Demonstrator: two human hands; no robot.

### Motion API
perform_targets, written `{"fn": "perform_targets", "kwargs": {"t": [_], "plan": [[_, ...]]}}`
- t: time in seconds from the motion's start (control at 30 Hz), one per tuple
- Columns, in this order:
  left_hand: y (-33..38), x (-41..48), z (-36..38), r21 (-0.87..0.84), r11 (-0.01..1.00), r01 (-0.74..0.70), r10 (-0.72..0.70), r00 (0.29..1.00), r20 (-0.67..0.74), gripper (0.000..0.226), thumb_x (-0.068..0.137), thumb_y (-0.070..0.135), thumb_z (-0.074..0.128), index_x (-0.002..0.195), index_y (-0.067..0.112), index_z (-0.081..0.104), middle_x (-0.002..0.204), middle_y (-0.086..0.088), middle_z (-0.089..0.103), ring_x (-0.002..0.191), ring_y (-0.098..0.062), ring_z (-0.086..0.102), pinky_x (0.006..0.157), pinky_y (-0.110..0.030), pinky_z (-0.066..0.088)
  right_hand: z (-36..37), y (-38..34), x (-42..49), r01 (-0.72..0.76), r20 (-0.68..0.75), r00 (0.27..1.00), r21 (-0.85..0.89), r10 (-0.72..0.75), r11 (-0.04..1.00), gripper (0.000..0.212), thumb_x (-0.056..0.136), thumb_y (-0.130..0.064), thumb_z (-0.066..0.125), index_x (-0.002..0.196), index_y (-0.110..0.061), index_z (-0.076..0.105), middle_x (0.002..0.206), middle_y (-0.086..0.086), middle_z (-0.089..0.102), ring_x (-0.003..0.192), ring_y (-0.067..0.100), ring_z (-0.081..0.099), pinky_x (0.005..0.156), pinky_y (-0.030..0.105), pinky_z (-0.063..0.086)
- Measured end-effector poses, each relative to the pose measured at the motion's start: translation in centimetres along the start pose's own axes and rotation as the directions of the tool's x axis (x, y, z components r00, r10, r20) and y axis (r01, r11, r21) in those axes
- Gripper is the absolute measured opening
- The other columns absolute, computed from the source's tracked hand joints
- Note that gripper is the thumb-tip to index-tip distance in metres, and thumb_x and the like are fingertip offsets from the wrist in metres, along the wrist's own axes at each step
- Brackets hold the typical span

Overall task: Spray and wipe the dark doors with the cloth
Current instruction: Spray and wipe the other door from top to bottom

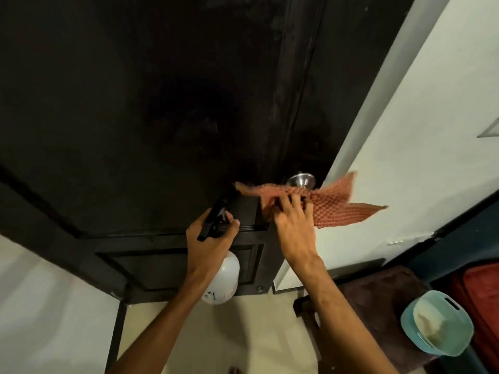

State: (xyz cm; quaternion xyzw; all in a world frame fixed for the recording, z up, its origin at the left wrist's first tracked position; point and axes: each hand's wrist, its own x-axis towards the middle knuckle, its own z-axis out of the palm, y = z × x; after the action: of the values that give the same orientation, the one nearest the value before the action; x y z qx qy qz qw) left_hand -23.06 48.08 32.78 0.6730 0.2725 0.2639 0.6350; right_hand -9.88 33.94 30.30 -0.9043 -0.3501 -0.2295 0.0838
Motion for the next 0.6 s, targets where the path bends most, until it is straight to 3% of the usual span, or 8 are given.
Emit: {"fn": "perform_targets", "kwargs": {"t": [0.1,0.17,0.23,0.3,0.33,0.4,0.5,0.6], "plan": [[0.2,-0.9,-0.2,-0.014,1.000,0.018,-0.018,1.000,0.011,0.012,0.087,0.019,0.081,0.095,0.016,0.073,0.079,0.003,0.067,0.063,-0.021,0.060,0.083,-0.063,0.055,0.1,0.9,-2.1,-0.012,0.043,0.999,0.265,0.001,0.964,0.042,0.069,0.008,0.078,0.109,-0.005,0.074,0.114,0.017,0.068,0.108,0.037,0.063,0.098,0.048,0.043],[0.5,-1.6,-0.7,-0.034,0.999,0.023,-0.023,1.000,0.007,0.008,0.088,0.014,0.079,0.093,0.016,0.073,0.078,0.005,0.068,0.064,-0.010,0.058,0.084,-0.065,0.054,-0.4,1.2,-3.3,-0.267,0.045,0.956,0.539,0.290,0.799,0.039,0.079,0.014,0.064,0.113,-0.003,0.070,0.121,0.012,0.061,0.113,0.024,0.056,0.105,0.030,0.043],[0.8,-2.0,-1.3,-0.049,0.999,0.012,-0.012,1.000,-0.006,0.007,0.089,0.012,0.078,0.091,0.017,0.073,0.077,0.005,0.068,0.064,-0.009,0.058,0.079,-0.055,0.056,-1.3,1.2,-2.9,-0.438,0.045,0.721,0.802,0.691,0.405,0.026,0.094,0.008,0.056,0.114,-0.003,0.067,0.119,0.005,0.057,0.111,0.014,0.052,0.108,0.027,0.042],[0.9,-2.4,-1.7,-0.032,0.999,-0.007,0.006,1.000,-0.018,0.008,0.089,0.013,0.078,0.088,0.019,0.073,0.074,0.005,0.068,0.063,-0.009,0.058,0.074,-0.042,0.052,-2.0,1.6,-1.3,-0.277,0.284,0.492,0.947,0.823,-0.161,0.021,0.102,0.002,0.049,0.109,-0.007,0.065,0.102,0.000,0.061,0.097,0.014,0.057,0.097,0.035,0.049],[0.8,-2.7,-1.9,-0.027,1.000,-0.007,0.007,1.000,-0.024,0.009,0.088,0.013,0.078,0.087,0.019,0.073,0.073,0.006,0.068,0.063,-0.009,0.059,0.072,-0.038,0.050,-2.5,1.5,-0.4,-0.149,0.446,0.478,0.890,0.757,-0.431,0.024,0.103,0.001,0.044,0.101,-0.014,0.063,0.094,-0.001,0.060,0.086,0.014,0.058,0.087,0.036,0.052],[0.4,-3.6,-2.2,-0.029,0.999,-0.014,0.013,0.999,-0.030,0.009,0.089,0.014,0.078,0.085,0.020,0.072,0.070,0.009,0.068,0.064,-0.010,0.060,0.069,-0.034,0.050,-2.9,1.3,0.6,-0.054,0.680,0.502,0.641,0.534,-0.765,0.025,0.102,-0.001,0.042,0.096,-0.019,0.058,0.097,0.008,0.061,0.080,0.019,0.063,0.082,0.040,0.058],[0.0,-4.9,-1.9,-0.025,1.000,-0.015,0.015,1.000,-0.021,0.011,0.089,0.013,0.078,0.084,0.021,0.071,0.067,0.010,0.066,0.062,-0.008,0.061,0.064,-0.029,0.047,-4.2,0.7,0.0,0.003,0.762,0.531,0.436,0.371,-0.900,0.028,0.083,0.003,0.050,0.103,-0.006,0.068,0.119,0.027,0.063,0.103,0.039,0.065,0.098,0.059,0.051],[0.2,-5.8,-1.4,-0.047,0.999,-0.005,0.004,1.000,-0.017,0.009,0.089,0.012,0.078,0.087,0.019,0.072,0.065,0.012,0.064,0.058,-0.006,0.059,0.060,-0.024,0.045,-5.7,1.8,-0.6,0.038,0.772,0.534,0.387,0.346,-0.921,0.028,0.093,0.006,0.044,0.111,0.002,0.066,0.095,0.027,0.070,0.074,0.038,0.073,0.075,0.061,0.059]]}}
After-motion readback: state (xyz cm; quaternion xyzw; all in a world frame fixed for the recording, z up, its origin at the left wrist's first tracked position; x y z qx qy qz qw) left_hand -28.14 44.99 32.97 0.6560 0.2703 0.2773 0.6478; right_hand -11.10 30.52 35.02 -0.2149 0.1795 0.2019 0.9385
